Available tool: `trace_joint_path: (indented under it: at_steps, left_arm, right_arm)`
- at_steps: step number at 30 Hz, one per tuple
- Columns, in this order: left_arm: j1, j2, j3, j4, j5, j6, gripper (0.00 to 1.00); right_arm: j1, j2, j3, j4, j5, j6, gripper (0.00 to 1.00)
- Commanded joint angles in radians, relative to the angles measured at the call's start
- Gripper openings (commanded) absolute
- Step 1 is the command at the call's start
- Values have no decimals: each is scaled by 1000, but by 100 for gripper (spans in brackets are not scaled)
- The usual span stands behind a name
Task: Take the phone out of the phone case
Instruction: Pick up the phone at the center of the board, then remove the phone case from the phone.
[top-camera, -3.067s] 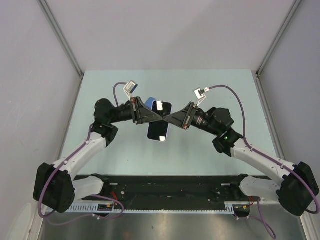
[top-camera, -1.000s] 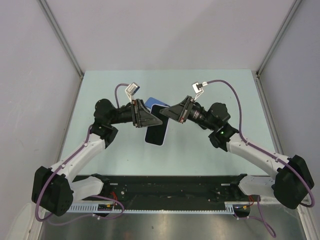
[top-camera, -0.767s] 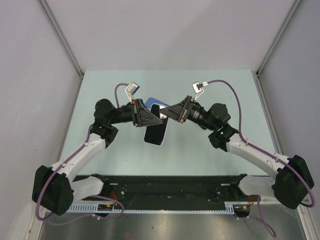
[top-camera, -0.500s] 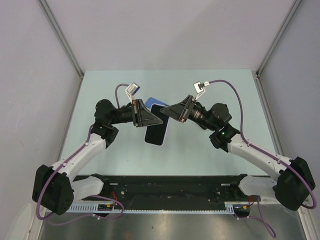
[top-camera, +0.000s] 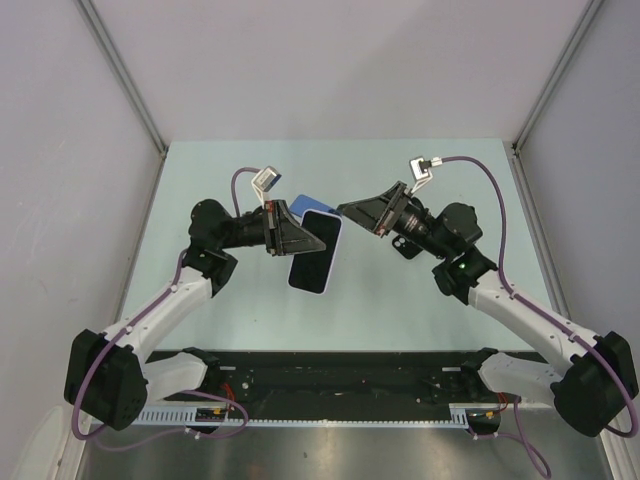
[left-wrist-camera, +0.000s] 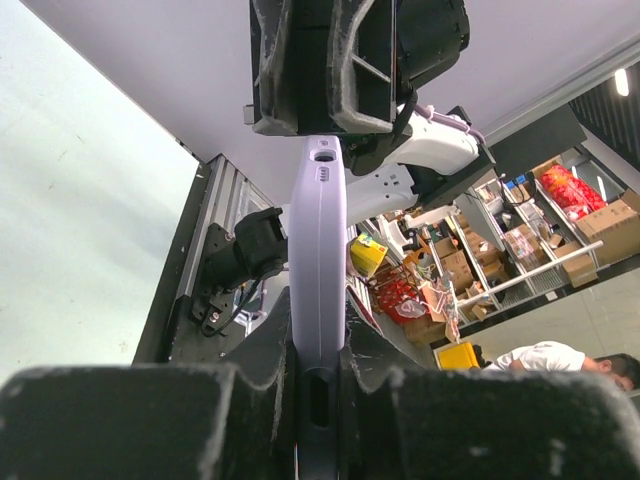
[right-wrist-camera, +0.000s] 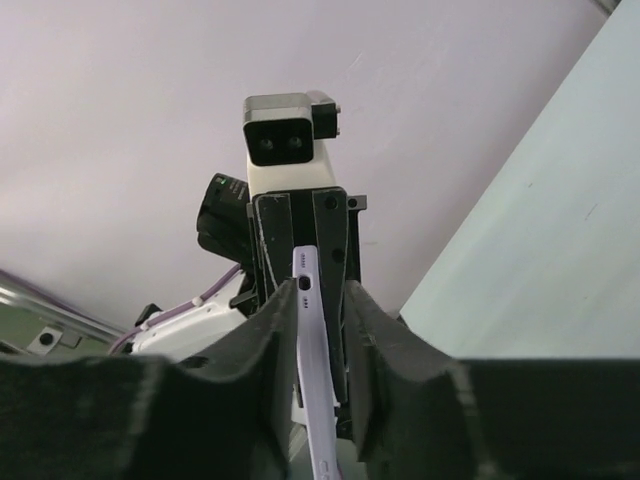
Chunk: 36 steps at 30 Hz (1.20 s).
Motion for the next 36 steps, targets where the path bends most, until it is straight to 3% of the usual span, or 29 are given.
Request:
trace_joint_path:
  at_steps: [1,3,6,8,16,18,22,27,28,30,32,36]
  left_arm:
    - [-1,-41,27,65,14,-1,0]
    - [1,-41,27,63,12,2,0]
    - [7,-46,33,53,12,10,0]
    - [13,-49,38,50,12,10,0]
    - [25,-69,49,34,11,10,0]
    - [27,-73,46,31,7,12,0]
    - [31,-85,43,28,7,12,0]
    - [36,-92,43,25,7,12,0]
    - [34,-92,43,27,7,12,0]
    - [34,-96,43,27,6,10,0]
    - [34,-98,43,24,6,13,0]
    - [39,-98,35,20,4,36,0]
  right_arm:
    - [7,-5,29,25,-42,2,33]
    - [15,-5,28,29,-52,2,44]
    - [18,-8,23,50,-72,13,48]
    - [16,-8,12,63,-83,30,47]
    - [10,58,-26,241,-146,145,27]
    - [13,73,-34,271,-149,163,27]
    - [25,79,-38,262,-143,154,37]
    - [30,73,-45,218,-125,137,34]
    - [30,73,-45,215,-122,137,33]
    - [30,72,-49,213,-112,139,20]
    - [27,69,-57,228,-106,156,0]
    - [24,95,-95,398,-100,293,0]
